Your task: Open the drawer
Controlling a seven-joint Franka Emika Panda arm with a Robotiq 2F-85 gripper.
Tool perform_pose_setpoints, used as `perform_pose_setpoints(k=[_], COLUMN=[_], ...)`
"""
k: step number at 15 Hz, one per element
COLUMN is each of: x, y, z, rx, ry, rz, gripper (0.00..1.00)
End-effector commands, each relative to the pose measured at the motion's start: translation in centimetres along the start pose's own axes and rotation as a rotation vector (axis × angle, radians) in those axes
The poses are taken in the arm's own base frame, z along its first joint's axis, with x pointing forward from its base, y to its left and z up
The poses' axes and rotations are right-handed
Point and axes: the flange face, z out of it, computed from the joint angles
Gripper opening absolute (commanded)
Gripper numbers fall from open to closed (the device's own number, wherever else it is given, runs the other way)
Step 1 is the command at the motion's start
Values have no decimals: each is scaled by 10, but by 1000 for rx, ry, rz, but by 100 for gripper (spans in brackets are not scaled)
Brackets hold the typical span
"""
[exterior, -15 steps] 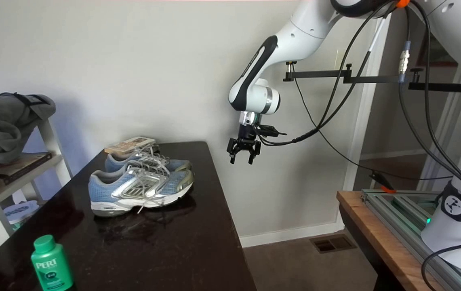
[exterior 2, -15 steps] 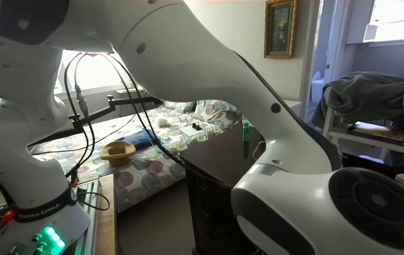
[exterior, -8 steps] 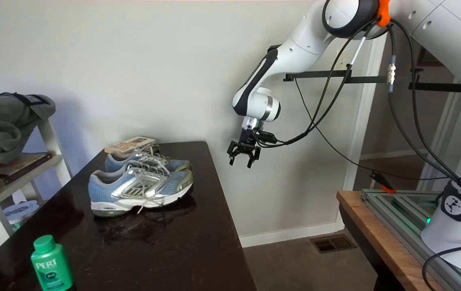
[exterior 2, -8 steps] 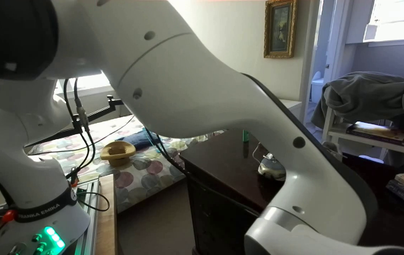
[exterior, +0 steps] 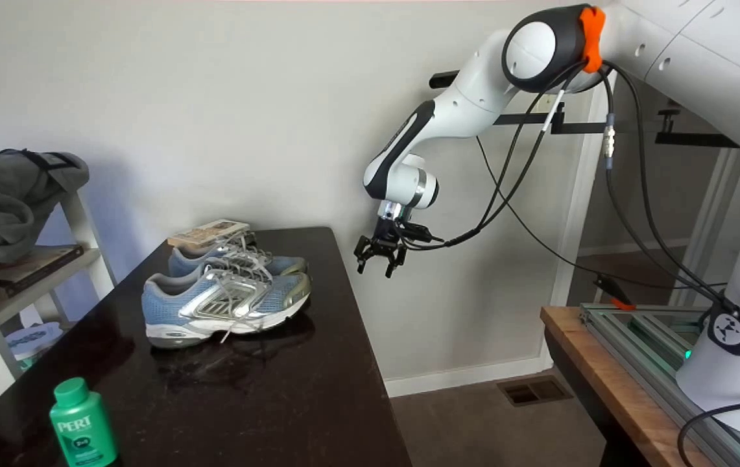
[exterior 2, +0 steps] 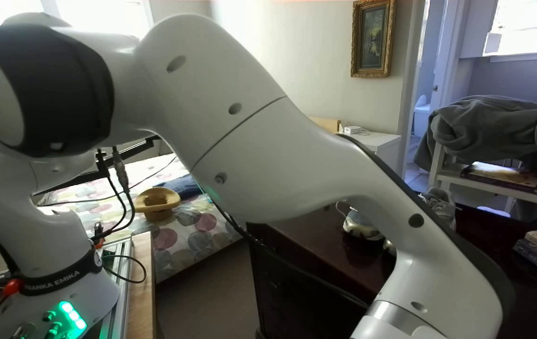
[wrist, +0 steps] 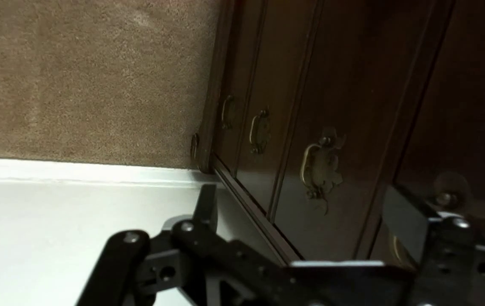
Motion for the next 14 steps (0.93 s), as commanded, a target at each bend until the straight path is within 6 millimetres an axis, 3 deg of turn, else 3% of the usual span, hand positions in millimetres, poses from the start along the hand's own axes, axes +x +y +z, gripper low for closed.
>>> perform_pose_setpoints(k=[1, 6, 10, 14], x=[4, 9, 19, 31], y=[-1, -8, -20, -17], z=[4, 10, 1, -5], rx=[-5, 49, 158, 224], ry=[19, 40, 60, 74], rz=[-3, 13, 55, 101], gripper=[100, 100, 100, 100])
